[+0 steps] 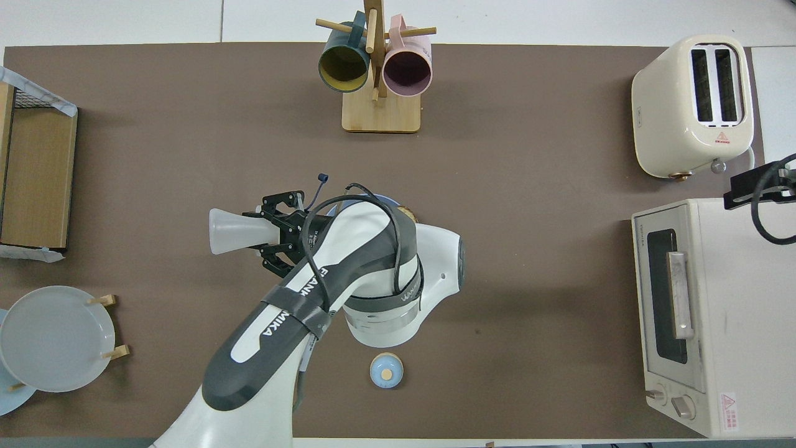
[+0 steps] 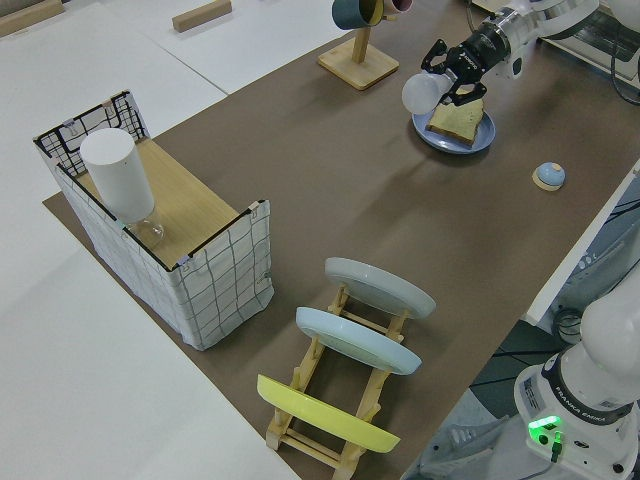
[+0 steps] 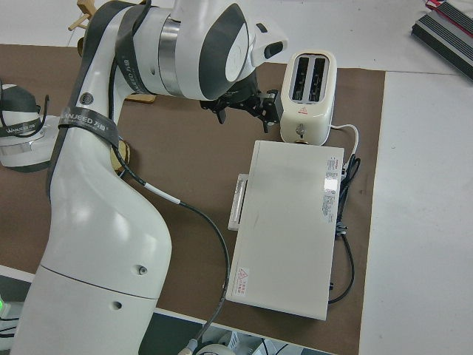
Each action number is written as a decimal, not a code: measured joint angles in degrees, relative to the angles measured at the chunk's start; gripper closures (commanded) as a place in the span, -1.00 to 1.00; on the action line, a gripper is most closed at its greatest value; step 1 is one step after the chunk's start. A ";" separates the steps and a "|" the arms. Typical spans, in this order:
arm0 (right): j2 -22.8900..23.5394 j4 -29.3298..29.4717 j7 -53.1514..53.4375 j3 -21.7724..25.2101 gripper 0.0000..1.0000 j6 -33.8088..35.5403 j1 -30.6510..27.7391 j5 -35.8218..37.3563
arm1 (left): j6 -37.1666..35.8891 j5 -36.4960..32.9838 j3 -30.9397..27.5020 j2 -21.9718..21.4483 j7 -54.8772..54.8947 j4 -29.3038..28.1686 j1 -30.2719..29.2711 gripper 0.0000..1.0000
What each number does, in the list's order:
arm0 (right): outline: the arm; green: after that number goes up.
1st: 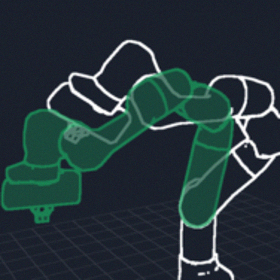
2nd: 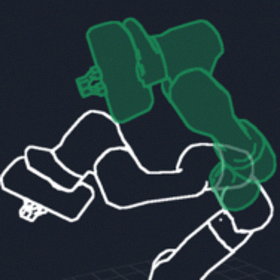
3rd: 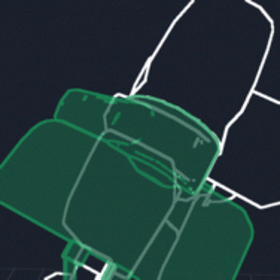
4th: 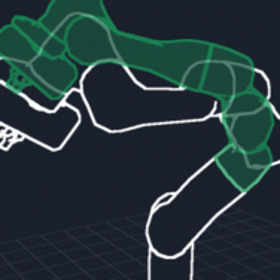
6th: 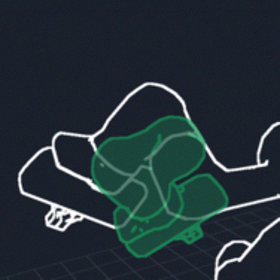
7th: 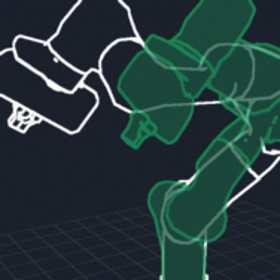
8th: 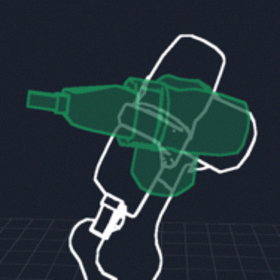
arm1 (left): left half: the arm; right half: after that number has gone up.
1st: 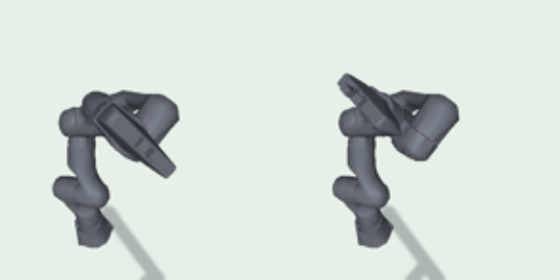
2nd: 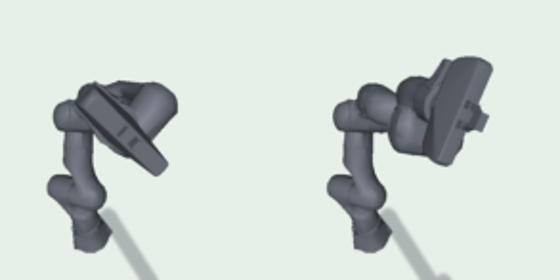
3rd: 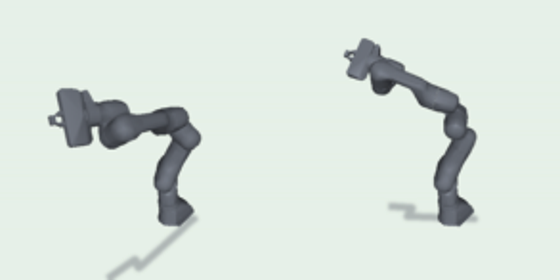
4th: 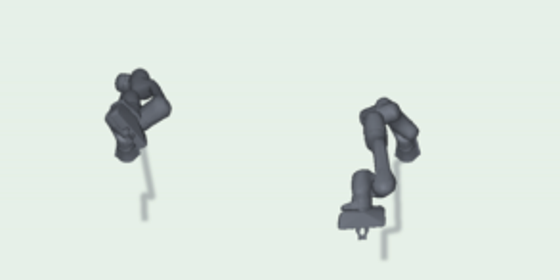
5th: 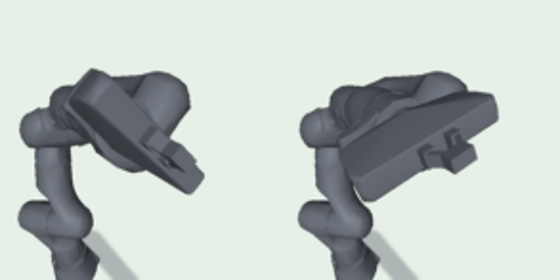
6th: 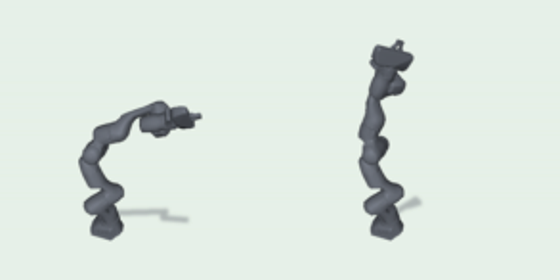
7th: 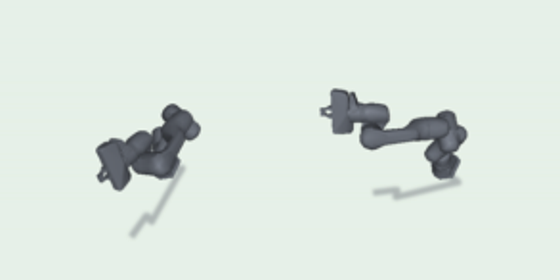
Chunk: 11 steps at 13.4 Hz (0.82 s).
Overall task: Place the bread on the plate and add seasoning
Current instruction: 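Move the bottle over the bread with the left gripper and tilt it down, then shake the tilted bottle over the bread with the left gripper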
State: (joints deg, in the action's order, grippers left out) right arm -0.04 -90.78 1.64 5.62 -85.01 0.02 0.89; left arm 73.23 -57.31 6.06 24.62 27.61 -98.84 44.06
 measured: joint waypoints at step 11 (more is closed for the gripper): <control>-0.18 -0.10 0.00 0.22 -1.00 -0.11 0.57 0.00 | -7.82 -10.38 -0.10 12.29 -0.79 7.75 9.04 1.00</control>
State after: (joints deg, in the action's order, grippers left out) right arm -0.22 -90.88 1.64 5.83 -85.12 0.59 0.89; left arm 65.42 -67.69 5.96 36.91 26.82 -91.09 53.10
